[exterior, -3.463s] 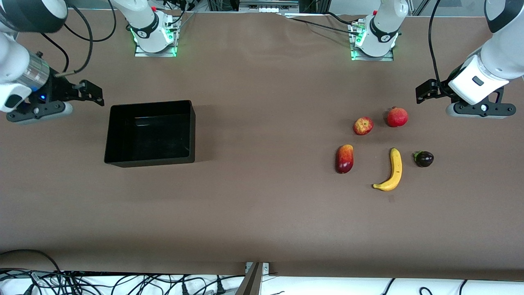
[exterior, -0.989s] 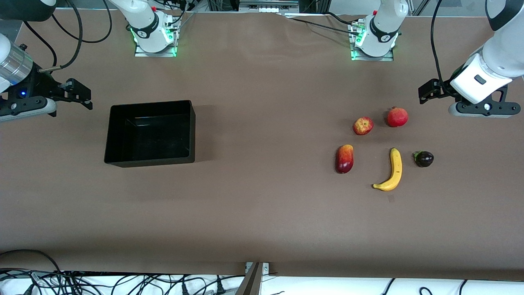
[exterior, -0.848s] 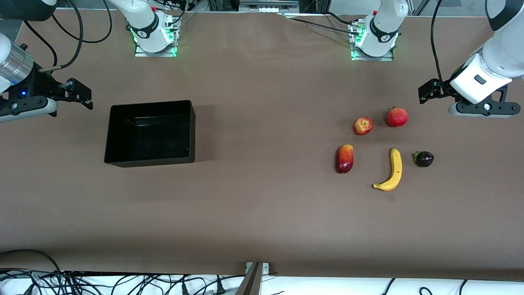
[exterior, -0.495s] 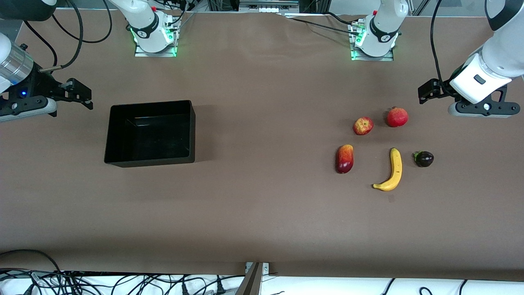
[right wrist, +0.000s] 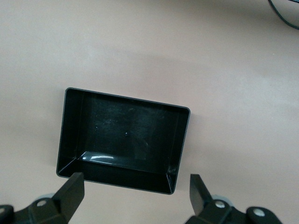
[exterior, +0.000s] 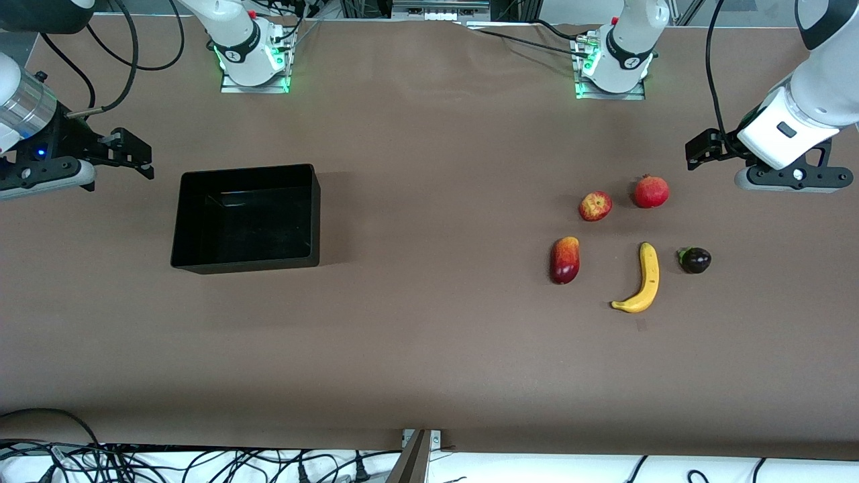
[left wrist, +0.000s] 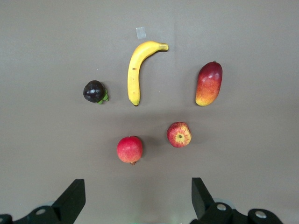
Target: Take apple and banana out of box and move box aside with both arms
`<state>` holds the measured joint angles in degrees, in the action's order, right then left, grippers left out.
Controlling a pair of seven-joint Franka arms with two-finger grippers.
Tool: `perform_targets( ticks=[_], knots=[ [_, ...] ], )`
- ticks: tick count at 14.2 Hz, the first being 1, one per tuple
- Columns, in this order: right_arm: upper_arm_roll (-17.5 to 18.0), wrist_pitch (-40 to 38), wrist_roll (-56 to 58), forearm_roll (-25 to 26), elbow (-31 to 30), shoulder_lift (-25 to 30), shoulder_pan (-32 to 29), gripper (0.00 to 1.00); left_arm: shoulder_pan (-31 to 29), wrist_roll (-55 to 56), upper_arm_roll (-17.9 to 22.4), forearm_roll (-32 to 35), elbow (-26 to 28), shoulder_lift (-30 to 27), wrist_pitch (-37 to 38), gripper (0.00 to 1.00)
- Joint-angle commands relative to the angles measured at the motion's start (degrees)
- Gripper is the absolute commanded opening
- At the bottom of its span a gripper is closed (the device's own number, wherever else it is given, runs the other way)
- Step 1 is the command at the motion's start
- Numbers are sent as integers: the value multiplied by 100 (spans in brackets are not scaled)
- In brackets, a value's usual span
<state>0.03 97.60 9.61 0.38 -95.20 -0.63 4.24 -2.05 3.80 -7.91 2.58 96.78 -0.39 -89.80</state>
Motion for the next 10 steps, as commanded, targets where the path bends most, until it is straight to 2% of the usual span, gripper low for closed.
perform_targets(
  ticks=[1,10],
  knots=[
    [6,-39,23,-20,124,-34,6,100,38,-11,-9,155,-124,13,103,100],
    [-2,-30,23,-11,133,-34,-2,100,47,15,-79,155,-142,22,85,100]
  ],
)
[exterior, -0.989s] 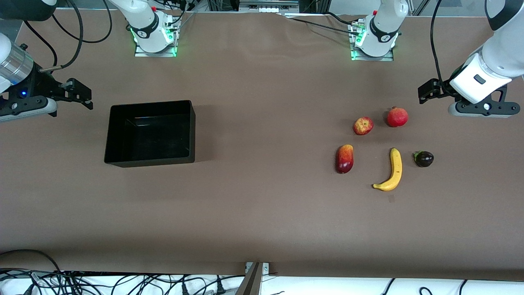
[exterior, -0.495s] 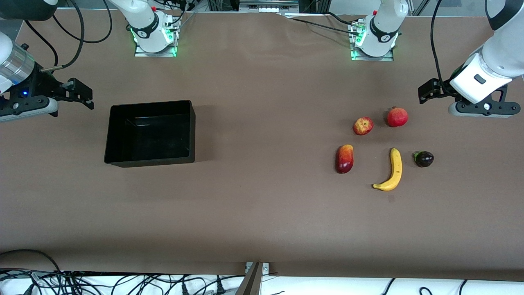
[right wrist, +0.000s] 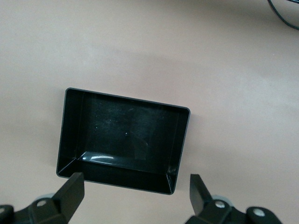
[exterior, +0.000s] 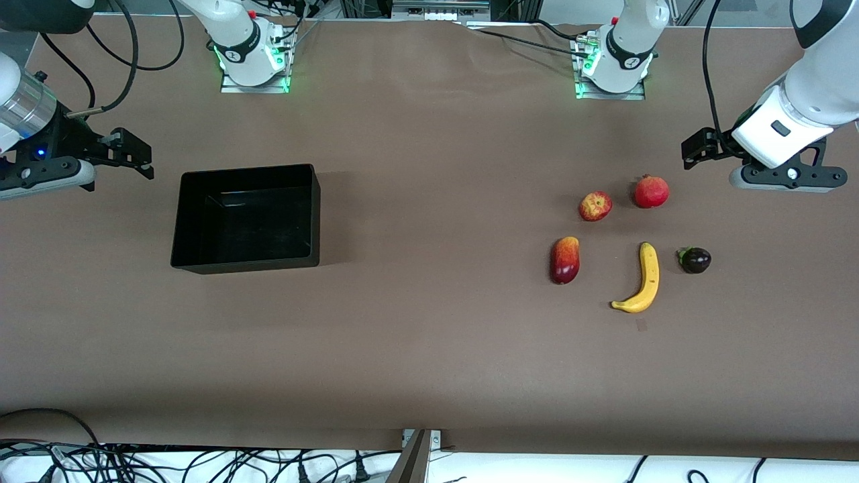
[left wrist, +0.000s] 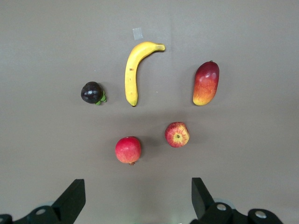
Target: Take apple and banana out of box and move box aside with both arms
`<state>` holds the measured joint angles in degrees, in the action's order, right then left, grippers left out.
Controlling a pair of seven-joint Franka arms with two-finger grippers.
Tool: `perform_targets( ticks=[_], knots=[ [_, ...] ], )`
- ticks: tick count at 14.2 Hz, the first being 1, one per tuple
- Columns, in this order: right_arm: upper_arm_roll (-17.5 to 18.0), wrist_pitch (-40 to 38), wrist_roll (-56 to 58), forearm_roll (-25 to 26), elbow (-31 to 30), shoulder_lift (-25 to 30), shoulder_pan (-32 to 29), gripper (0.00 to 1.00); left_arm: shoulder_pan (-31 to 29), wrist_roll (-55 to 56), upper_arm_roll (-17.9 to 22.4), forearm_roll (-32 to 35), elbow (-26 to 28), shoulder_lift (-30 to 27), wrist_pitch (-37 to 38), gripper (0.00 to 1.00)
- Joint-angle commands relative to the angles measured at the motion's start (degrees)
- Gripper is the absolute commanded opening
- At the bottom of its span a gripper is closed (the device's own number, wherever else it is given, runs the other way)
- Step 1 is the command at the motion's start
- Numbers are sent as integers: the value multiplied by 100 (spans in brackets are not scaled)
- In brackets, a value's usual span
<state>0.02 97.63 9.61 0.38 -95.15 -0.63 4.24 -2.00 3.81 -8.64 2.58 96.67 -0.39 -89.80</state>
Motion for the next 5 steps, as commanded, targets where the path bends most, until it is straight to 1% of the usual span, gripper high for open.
perform_targets(
  ticks=[1,5],
  knots=[
    [-2,-34,23,-11,128,-34,-3,100,42,15,-6,155,-131,22,85,100],
    [-2,-43,-65,-11,119,-34,6,100,33,15,-6,155,-122,22,94,100]
  ],
)
